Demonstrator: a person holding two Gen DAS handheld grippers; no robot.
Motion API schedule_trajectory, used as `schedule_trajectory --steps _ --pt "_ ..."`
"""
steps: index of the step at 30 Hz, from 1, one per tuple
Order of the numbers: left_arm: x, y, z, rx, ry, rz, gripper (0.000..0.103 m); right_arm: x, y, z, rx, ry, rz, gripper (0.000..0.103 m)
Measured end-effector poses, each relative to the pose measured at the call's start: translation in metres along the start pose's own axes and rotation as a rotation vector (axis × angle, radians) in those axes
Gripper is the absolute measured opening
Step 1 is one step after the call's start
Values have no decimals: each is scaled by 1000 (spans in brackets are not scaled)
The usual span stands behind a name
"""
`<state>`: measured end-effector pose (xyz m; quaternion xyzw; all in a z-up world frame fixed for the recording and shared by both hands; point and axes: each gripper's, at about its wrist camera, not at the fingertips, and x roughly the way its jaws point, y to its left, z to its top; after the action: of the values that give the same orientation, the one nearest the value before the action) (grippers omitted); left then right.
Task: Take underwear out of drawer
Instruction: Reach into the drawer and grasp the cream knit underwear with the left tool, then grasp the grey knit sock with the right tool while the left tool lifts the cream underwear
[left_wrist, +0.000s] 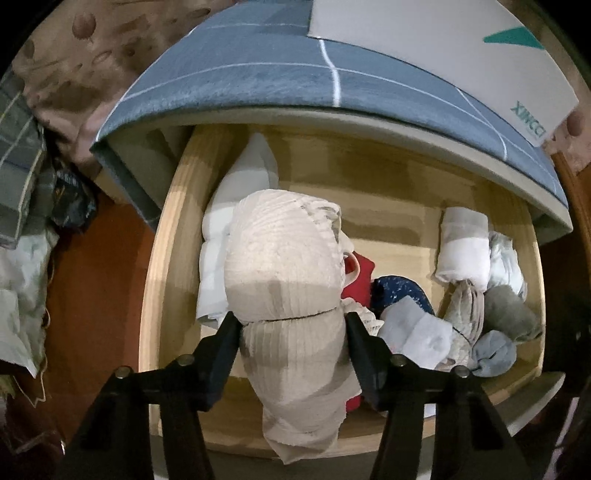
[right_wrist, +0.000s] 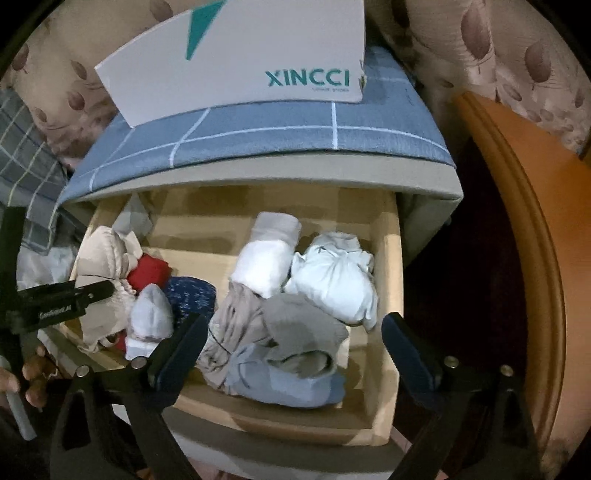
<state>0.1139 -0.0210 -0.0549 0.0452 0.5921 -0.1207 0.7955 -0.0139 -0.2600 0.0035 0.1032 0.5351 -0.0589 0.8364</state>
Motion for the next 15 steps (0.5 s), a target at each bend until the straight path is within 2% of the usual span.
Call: schedule_trajectory --steps 5,9,13,15 --pt "-3 -5 -2 39 -18 8 52 17 -11 10 44 86 22 87" --pt "-6 -7 -3 49 -38 5 51 35 -5 13 28 158 18 84" --pt "-9 -6 -4 57 -44 -1 51 55 4 13 8 218 0 68" --pt "-11 -5 -4 61 -44 0 51 63 5 13 5 226 -8 67"
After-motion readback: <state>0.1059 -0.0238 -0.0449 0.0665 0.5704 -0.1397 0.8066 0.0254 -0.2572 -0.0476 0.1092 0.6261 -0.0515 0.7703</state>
